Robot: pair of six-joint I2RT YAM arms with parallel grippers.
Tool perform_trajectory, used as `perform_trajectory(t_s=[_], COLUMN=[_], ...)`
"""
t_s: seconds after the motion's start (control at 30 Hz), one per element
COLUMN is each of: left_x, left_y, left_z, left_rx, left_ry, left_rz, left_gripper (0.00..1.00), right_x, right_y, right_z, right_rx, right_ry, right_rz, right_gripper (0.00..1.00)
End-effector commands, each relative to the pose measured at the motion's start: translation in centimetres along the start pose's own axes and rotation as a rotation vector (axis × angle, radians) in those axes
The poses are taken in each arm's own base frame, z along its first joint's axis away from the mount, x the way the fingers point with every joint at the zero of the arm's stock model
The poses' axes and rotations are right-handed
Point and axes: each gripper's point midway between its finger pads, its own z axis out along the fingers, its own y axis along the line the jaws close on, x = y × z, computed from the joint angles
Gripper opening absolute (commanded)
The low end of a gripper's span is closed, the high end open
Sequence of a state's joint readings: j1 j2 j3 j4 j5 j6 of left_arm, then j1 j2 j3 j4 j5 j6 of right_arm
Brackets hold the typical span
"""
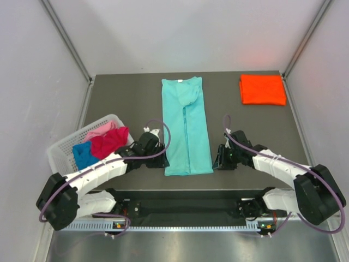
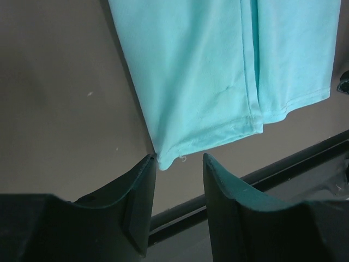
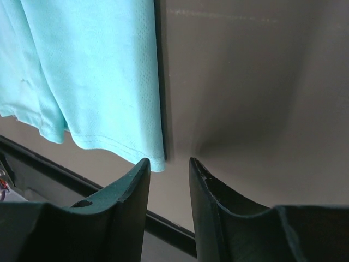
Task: Fold and stack the t-shirts
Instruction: Fold the tshirt
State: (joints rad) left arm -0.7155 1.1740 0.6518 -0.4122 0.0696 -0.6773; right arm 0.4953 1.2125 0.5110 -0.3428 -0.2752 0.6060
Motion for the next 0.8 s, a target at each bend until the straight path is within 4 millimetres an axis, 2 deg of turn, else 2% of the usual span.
perform_trajectory(t_s=[0.0,0.07,0.23,0.43,0.63,0.77], left_x=[-0.8,-0.6,1.5,2.6,3.4,3.5], left_y=[-0.7,-0.7,0.1,0.6,1.6,1.6], left_z=[-0.5,-0.3,1.2,2.4,2.3,2.2], left_rx=[0.043,0.063,0.07,0.055,-0.006,-0.001], left_ry=[-0.084,-0.091,-0.044,-0.005,0.019,0.019], left_rz=[-0.059,-0.083,-0.123,-0.128,-0.116,-0.116], left_gripper=[0.46,0.46,0.46,0.43,0.41,0.41], right_x=[-0.8,-0.7,-0.3,0.5,0.8,0.6], right_y=[0.4,0.2,-0.1,0.1,-0.4,-0.4], right_z=[0.5,0.8,1.5,2.3,1.9,1.3], right_rx=[-0.007,0.001,0.007,0.005,0.05,0.071], right_ry=[-0.053,-0.053,-0.052,-0.03,-0.032,-0.044], right_rz=[-0.016,-0.016,-0.004,0.002,0.007,0.005], right_gripper=[0.36,0.35,0.36,0.35,0.35,0.34])
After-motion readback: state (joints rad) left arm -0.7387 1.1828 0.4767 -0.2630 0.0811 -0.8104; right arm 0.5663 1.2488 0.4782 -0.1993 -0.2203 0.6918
